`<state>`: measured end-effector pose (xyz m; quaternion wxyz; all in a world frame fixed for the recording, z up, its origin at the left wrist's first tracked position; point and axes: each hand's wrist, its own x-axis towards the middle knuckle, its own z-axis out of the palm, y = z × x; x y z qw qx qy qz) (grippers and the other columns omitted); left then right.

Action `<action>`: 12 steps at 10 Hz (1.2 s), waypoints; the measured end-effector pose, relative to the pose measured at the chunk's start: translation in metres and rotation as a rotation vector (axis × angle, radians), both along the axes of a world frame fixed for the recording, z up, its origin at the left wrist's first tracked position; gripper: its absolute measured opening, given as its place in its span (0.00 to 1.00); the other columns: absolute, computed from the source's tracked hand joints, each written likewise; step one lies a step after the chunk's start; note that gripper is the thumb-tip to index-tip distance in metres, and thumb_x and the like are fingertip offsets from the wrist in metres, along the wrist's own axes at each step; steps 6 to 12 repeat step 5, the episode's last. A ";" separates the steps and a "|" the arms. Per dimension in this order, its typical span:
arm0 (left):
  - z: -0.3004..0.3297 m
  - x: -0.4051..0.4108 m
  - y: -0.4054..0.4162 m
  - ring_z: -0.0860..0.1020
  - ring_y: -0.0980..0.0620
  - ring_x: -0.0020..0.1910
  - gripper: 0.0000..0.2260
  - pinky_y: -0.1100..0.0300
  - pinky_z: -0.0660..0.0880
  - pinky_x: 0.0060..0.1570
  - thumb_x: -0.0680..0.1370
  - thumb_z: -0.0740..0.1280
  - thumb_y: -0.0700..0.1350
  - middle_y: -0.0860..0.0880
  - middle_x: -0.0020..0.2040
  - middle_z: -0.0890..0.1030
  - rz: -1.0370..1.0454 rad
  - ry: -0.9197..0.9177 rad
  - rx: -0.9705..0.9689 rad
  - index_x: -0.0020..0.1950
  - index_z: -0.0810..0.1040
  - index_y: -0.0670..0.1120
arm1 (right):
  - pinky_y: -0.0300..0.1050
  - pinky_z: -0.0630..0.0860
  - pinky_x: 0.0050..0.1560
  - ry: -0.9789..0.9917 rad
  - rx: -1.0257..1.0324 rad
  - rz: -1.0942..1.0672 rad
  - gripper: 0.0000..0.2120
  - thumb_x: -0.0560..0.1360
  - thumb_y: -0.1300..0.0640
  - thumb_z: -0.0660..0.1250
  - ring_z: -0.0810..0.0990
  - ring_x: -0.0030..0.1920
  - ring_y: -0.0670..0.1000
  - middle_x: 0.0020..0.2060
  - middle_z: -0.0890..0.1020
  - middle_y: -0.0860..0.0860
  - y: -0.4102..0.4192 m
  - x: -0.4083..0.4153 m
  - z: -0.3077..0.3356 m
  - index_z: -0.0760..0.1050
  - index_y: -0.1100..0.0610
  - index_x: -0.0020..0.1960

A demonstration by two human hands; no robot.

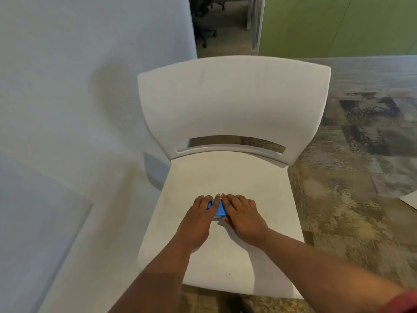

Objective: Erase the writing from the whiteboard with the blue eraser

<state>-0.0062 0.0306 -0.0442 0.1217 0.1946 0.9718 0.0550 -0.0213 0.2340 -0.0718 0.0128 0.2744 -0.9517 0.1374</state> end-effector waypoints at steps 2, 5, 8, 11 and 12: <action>-0.028 -0.005 -0.006 0.44 0.43 0.84 0.40 0.54 0.65 0.76 0.78 0.55 0.27 0.48 0.84 0.49 0.062 -0.101 0.103 0.85 0.42 0.51 | 0.52 0.73 0.52 -0.054 0.009 -0.043 0.27 0.84 0.42 0.55 0.77 0.63 0.57 0.68 0.75 0.52 -0.010 0.000 -0.027 0.66 0.57 0.76; -0.005 -0.012 -0.006 0.41 0.45 0.84 0.27 0.47 0.46 0.82 0.87 0.48 0.52 0.50 0.85 0.45 0.161 0.043 0.069 0.85 0.42 0.50 | 0.56 0.63 0.70 -0.184 -0.079 -0.185 0.33 0.83 0.35 0.39 0.60 0.79 0.53 0.81 0.61 0.50 -0.020 -0.005 -0.008 0.53 0.51 0.82; -0.005 -0.012 -0.006 0.41 0.45 0.84 0.27 0.47 0.46 0.82 0.87 0.48 0.52 0.50 0.85 0.45 0.161 0.043 0.069 0.85 0.42 0.50 | 0.56 0.63 0.70 -0.184 -0.079 -0.185 0.33 0.83 0.35 0.39 0.60 0.79 0.53 0.81 0.61 0.50 -0.020 -0.005 -0.008 0.53 0.51 0.82; -0.005 -0.012 -0.006 0.41 0.45 0.84 0.27 0.47 0.46 0.82 0.87 0.48 0.52 0.50 0.85 0.45 0.161 0.043 0.069 0.85 0.42 0.50 | 0.56 0.63 0.70 -0.184 -0.079 -0.185 0.33 0.83 0.35 0.39 0.60 0.79 0.53 0.81 0.61 0.50 -0.020 -0.005 -0.008 0.53 0.51 0.82; -0.005 -0.012 -0.006 0.41 0.45 0.84 0.27 0.47 0.46 0.82 0.87 0.48 0.52 0.50 0.85 0.45 0.161 0.043 0.069 0.85 0.42 0.50 | 0.56 0.63 0.70 -0.184 -0.079 -0.185 0.33 0.83 0.35 0.39 0.60 0.79 0.53 0.81 0.61 0.50 -0.020 -0.005 -0.008 0.53 0.51 0.82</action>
